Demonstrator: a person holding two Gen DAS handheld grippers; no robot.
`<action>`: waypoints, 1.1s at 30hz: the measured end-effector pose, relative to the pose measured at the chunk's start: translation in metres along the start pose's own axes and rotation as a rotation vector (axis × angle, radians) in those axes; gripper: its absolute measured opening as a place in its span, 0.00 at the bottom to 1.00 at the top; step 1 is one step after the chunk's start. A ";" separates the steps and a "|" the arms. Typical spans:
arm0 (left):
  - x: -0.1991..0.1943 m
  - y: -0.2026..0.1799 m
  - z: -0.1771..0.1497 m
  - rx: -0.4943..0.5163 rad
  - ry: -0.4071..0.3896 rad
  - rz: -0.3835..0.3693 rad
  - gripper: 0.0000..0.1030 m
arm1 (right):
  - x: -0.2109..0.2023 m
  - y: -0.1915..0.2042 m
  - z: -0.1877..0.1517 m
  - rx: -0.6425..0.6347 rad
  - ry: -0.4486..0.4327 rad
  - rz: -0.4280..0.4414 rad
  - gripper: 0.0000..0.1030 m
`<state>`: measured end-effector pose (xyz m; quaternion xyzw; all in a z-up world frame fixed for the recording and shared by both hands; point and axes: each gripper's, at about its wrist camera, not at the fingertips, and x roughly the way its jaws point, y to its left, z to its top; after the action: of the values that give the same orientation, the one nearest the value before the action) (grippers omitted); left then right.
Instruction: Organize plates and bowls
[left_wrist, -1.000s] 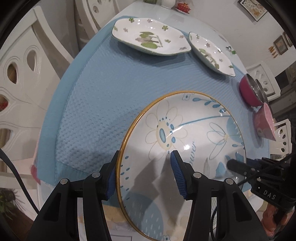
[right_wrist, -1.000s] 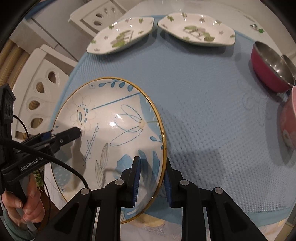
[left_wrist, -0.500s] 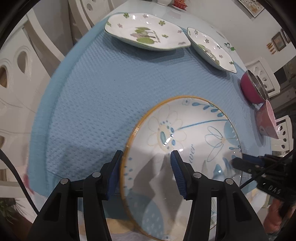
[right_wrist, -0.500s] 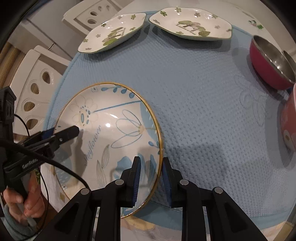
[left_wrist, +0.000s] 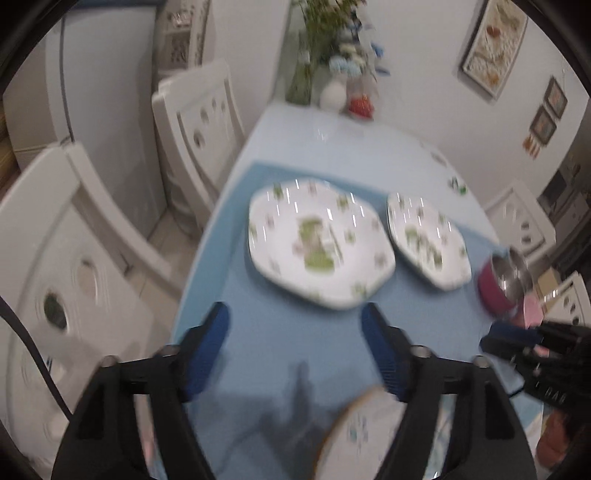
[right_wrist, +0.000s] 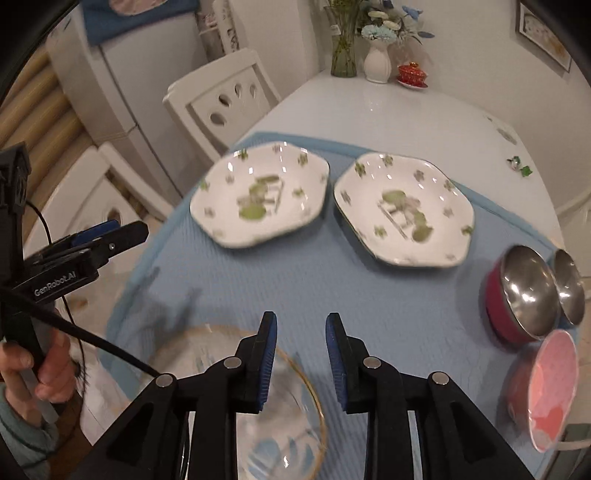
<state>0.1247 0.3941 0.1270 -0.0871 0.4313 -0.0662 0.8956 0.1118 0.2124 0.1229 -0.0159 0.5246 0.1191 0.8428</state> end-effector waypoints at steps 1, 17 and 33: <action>0.001 0.005 0.008 -0.008 -0.012 -0.002 0.75 | 0.004 -0.004 0.008 0.034 0.001 0.020 0.28; 0.114 0.045 0.080 -0.072 0.129 -0.179 0.78 | 0.090 -0.027 0.069 0.335 0.101 0.166 0.65; 0.186 0.043 0.093 -0.005 0.225 -0.159 0.44 | 0.153 -0.044 0.089 0.354 0.108 0.145 0.34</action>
<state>0.3151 0.4092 0.0333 -0.1152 0.5210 -0.1453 0.8332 0.2639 0.2117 0.0224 0.1639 0.5817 0.0842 0.7923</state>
